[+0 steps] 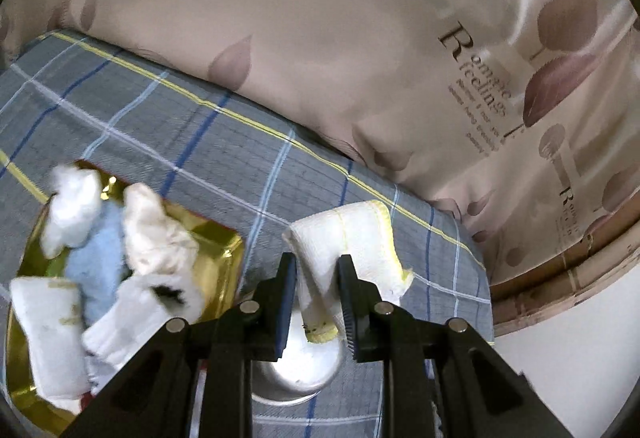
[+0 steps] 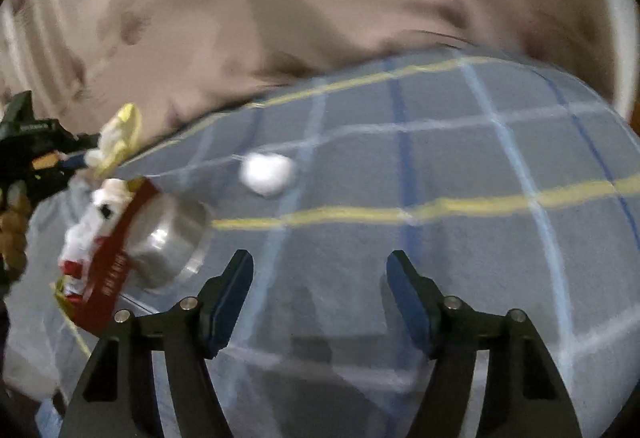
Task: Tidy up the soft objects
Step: 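Lift the yellow-trimmed cloth with the left gripper toward the tin, then lower the cloth into the tin with the left gripper while the right grasps the white cotton ball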
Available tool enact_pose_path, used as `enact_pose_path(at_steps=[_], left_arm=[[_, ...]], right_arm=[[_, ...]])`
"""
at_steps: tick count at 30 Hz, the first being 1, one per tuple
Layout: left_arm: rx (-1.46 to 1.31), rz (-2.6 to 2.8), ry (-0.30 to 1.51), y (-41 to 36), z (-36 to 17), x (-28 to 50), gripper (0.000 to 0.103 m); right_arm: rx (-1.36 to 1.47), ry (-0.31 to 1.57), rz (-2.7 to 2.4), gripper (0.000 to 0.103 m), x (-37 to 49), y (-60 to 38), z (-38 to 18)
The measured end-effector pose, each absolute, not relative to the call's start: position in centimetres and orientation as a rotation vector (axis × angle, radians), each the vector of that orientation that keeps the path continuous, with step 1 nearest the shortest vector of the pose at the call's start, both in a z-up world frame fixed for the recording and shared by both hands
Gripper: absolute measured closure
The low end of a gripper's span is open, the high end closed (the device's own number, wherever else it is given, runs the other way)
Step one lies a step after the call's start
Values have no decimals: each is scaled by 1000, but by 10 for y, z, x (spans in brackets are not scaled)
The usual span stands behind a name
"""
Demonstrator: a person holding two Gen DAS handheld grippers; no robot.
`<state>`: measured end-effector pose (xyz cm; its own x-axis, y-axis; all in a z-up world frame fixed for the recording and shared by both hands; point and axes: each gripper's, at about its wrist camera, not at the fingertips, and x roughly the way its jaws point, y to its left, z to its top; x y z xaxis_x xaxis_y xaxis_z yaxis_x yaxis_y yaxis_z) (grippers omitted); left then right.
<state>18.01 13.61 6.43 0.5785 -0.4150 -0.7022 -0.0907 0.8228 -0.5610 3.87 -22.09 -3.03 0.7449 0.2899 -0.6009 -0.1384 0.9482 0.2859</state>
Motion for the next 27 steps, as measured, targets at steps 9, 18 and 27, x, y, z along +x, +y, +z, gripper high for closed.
enact_pose_path(at_steps=[9,18,27], left_arm=[[-633,-171,922,178,75,155,82],[-632,-139,903,207,83,132,82],[-604,-31,879,236,86,111,82]], right_arm=[[86,749,310,37,119,-160,-25],[9,805,292,57,159,-133,-42],[-18,779,279,83,151,-134,-41]])
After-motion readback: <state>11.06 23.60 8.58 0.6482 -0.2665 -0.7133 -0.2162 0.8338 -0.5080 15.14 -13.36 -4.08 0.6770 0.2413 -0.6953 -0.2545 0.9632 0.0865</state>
